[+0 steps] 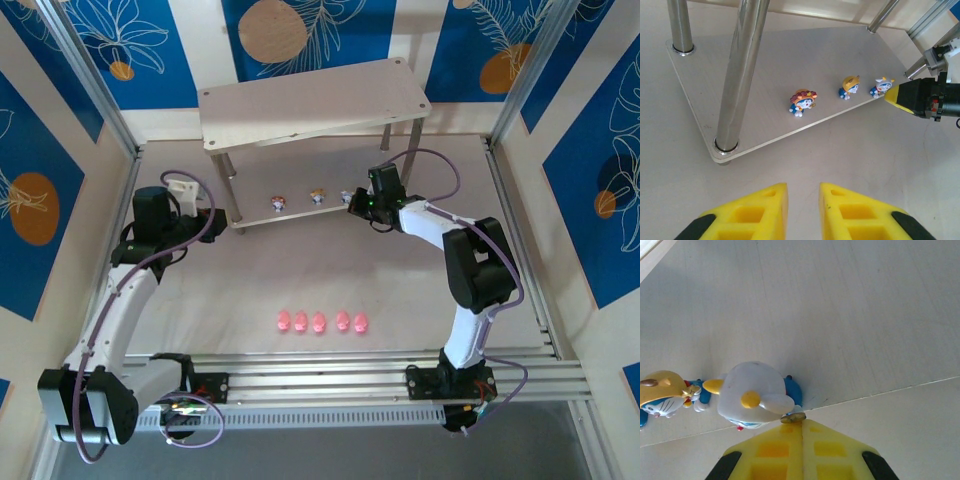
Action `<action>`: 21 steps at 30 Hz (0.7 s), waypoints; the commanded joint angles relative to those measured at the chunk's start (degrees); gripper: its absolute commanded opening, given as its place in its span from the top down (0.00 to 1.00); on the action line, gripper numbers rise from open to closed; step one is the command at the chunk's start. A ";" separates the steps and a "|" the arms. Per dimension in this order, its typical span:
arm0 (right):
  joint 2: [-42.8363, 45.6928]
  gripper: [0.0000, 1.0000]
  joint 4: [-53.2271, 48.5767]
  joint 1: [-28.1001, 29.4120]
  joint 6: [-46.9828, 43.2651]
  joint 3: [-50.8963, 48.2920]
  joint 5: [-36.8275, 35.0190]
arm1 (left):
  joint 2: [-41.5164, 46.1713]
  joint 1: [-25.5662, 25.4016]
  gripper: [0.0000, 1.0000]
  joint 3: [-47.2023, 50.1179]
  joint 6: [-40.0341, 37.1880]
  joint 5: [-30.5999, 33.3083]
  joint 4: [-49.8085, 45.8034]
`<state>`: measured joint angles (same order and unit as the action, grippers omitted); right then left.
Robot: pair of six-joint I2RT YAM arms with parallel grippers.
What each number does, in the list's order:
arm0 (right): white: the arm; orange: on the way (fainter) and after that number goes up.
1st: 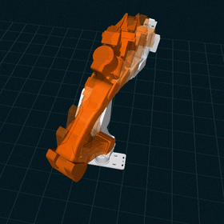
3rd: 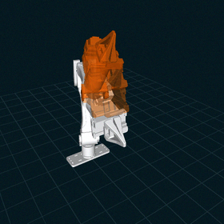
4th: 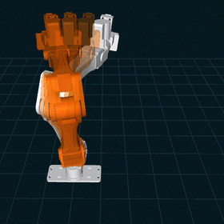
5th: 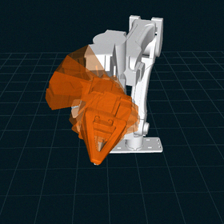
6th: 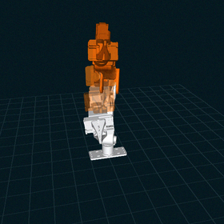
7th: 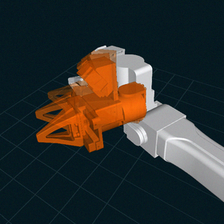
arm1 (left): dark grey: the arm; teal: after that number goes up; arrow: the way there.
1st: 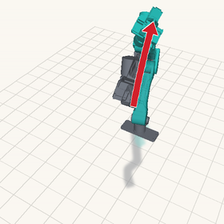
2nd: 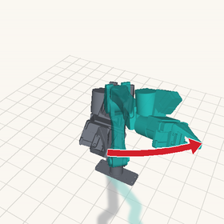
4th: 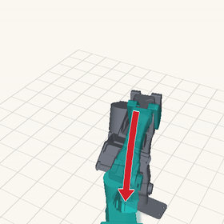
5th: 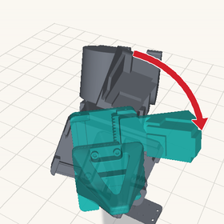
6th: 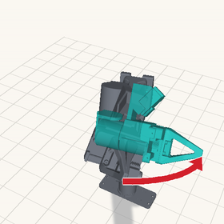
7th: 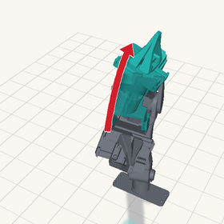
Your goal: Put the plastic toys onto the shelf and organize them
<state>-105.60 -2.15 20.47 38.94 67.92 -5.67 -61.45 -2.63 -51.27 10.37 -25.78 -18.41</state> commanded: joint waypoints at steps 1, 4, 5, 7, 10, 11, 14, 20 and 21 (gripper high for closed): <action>-0.48 0.99 0.39 0.19 0.17 1.63 -1.71 | 0.48 1.05 0.76 0.64 -0.98 -2.14 1.15; -0.91 0.99 0.25 0.24 0.02 2.05 -2.14 | 0.51 1.14 0.76 0.73 -0.99 -2.23 1.19; -1.07 0.98 0.21 0.19 -0.09 2.15 -2.31 | 0.48 1.22 0.76 0.84 -0.97 -2.26 1.19; -1.35 0.99 0.26 0.20 -0.09 2.37 -2.54 | 0.59 1.27 0.76 0.87 -0.97 -2.34 1.27; -1.54 0.99 0.32 0.21 -0.09 2.50 -2.50 | 0.62 1.40 0.76 0.96 -0.97 -2.29 1.34; -1.62 0.99 0.31 0.19 -0.14 2.65 -2.58 | 0.63 1.48 0.76 0.99 -0.97 -2.38 1.36; -1.78 0.99 0.44 0.24 -0.18 2.74 -2.86 | 0.62 1.57 0.76 1.08 -0.90 -2.50 1.52; -2.15 0.99 0.59 0.51 -0.17 2.96 -2.75 | 0.72 1.69 0.76 1.23 -0.91 -2.51 1.55; -2.20 0.99 0.70 0.56 -0.18 3.01 -2.85 | 0.72 1.74 0.76 1.18 -0.88 -2.52 1.61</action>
<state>-106.63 -2.09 20.64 38.92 69.14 -7.57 -61.45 -1.87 -50.68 10.37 -26.83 -18.22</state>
